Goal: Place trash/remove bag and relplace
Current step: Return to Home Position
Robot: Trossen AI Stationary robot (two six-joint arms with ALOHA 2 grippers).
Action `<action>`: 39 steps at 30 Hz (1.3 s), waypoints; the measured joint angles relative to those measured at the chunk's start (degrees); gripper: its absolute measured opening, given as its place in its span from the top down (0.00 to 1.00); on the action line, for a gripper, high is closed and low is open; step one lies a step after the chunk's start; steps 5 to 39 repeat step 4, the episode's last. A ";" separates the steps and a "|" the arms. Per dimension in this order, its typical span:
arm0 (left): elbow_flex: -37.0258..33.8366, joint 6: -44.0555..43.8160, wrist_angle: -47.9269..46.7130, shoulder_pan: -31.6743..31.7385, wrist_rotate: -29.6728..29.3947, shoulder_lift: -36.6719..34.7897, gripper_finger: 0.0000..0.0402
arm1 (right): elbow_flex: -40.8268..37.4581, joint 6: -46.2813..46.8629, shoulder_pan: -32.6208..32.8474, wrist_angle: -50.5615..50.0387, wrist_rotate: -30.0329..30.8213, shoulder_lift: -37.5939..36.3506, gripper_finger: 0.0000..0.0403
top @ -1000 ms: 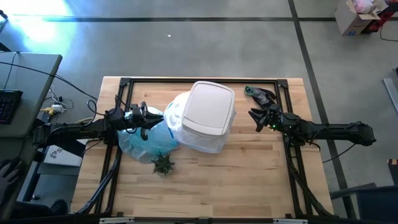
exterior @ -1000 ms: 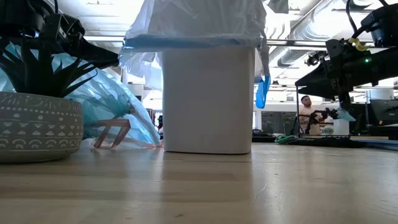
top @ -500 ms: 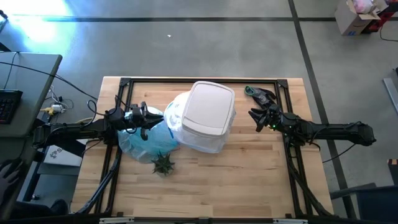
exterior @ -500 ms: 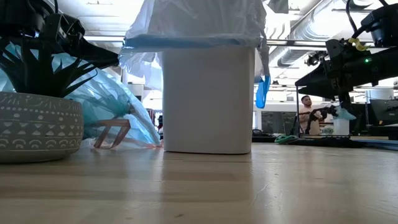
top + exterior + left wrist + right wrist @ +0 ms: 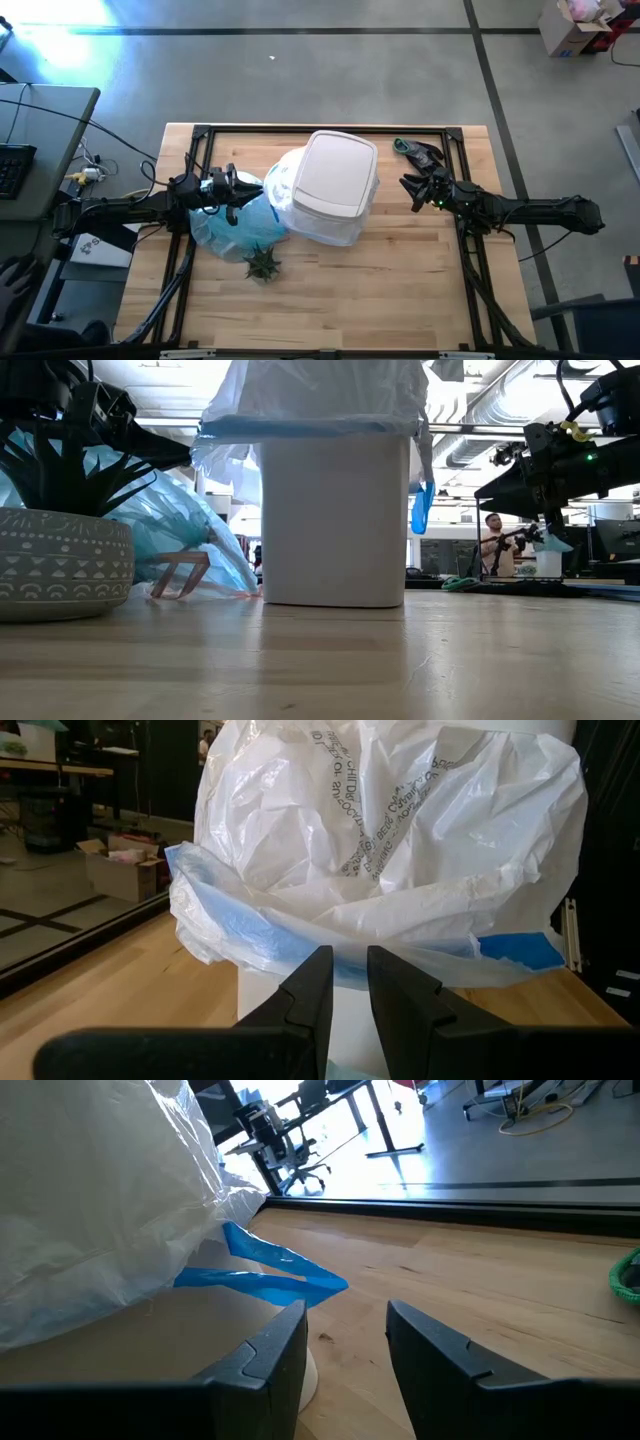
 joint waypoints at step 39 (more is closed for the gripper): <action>0.00 0.00 0.01 0.00 0.00 0.00 0.88 | 0.00 0.00 -0.01 0.00 0.00 0.01 0.68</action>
